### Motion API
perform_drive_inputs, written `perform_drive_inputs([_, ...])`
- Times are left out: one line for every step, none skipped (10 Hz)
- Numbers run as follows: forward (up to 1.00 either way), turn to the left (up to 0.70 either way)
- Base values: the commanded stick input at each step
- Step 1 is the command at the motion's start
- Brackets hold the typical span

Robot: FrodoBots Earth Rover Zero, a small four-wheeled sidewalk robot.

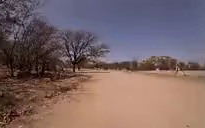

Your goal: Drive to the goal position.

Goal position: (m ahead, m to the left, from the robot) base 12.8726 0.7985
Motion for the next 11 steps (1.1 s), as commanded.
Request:
perform_drive_inputs([1.00,0.00])
perform_drive_inputs([1.00,0.00])
perform_drive_inputs([1.00,0.00])
perform_drive_inputs([1.00,0.00])
perform_drive_inputs([1.00,0.00])
perform_drive_inputs([1.00,0.00])
perform_drive_inputs([1.00,0.00])
perform_drive_inputs([1.00,0.00])
perform_drive_inputs([1.00,0.00])
perform_drive_inputs([1.00,0.00])
perform_drive_inputs([1.00,0.00])
